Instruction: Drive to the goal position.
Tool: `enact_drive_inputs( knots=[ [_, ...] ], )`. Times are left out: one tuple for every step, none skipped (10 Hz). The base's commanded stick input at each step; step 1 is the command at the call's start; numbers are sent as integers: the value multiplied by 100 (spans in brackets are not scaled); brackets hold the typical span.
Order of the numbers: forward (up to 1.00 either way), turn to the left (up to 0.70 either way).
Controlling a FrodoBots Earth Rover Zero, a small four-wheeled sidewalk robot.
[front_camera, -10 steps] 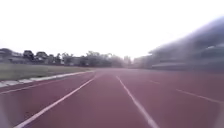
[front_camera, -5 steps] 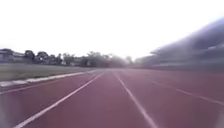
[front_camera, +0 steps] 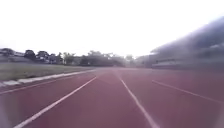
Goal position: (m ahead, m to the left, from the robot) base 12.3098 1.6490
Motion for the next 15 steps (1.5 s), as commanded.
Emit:
enact_drive_inputs(
  knots=[
    [70,0],
    [70,0],
    [70,0],
    [70,0],
    [70,0],
    [70,0],
    [70,0],
    [70,0],
    [70,0],
    [70,0],
    [70,0],
    [70,0],
    [70,0],
    [70,0],
    [70,0]
  ],
)
